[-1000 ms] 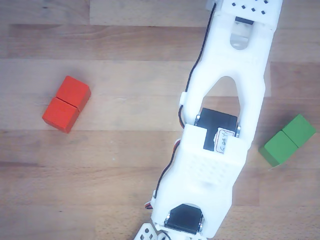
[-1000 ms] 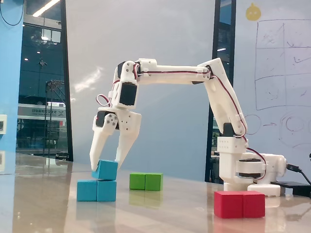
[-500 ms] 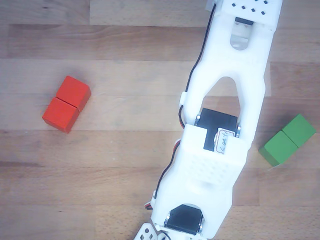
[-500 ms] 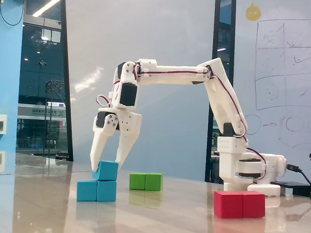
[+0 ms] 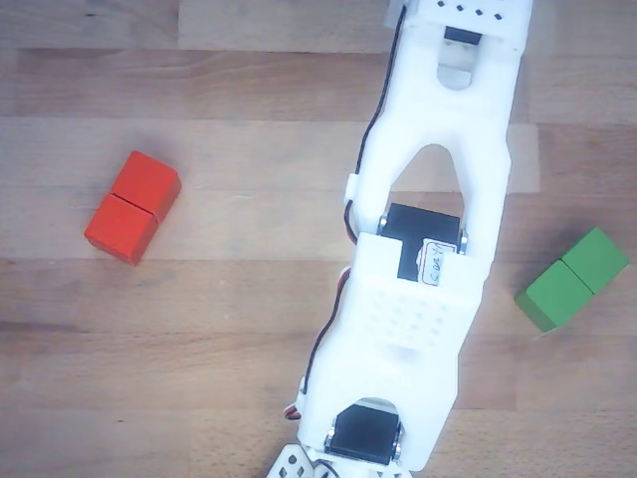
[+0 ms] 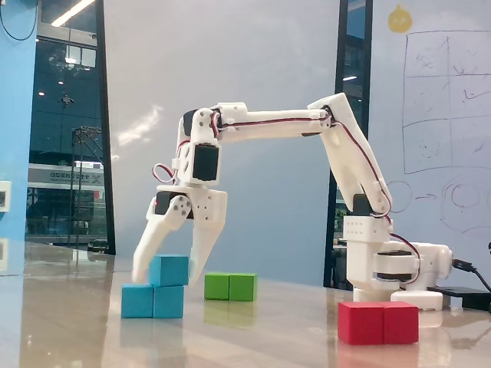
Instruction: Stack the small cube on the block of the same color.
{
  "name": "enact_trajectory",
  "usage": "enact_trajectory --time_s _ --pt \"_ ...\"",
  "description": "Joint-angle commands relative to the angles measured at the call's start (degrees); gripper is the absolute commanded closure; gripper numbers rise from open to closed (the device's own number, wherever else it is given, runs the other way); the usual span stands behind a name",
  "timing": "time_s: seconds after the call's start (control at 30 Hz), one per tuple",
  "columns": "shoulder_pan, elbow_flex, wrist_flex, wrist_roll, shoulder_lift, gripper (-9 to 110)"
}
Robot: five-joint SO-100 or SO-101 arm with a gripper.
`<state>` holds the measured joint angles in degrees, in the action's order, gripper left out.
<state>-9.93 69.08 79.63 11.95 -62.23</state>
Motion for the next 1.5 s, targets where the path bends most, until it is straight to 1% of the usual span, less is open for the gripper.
enact_trajectory --time_s 0.0,0.3,0.53,0.83,1.1,1.2,1.33,1.47 --pt "0.09 -0.35 -0.88 0.44 -2.02 61" --pt "-0.62 -0.26 -0.7 0.53 -2.02 60" --pt "-4.48 -0.26 -0.88 0.79 -2.02 60" --pt "-10.99 -0.35 -0.97 7.91 -2.46 60" --pt "-20.48 -0.79 -1.05 8.53 -3.16 60" --pt "-22.5 -1.14 -1.05 8.44 -3.34 60" --pt "-22.68 -0.09 -0.97 7.82 -8.53 60" --pt "-19.25 4.39 -0.97 7.82 -15.47 67"
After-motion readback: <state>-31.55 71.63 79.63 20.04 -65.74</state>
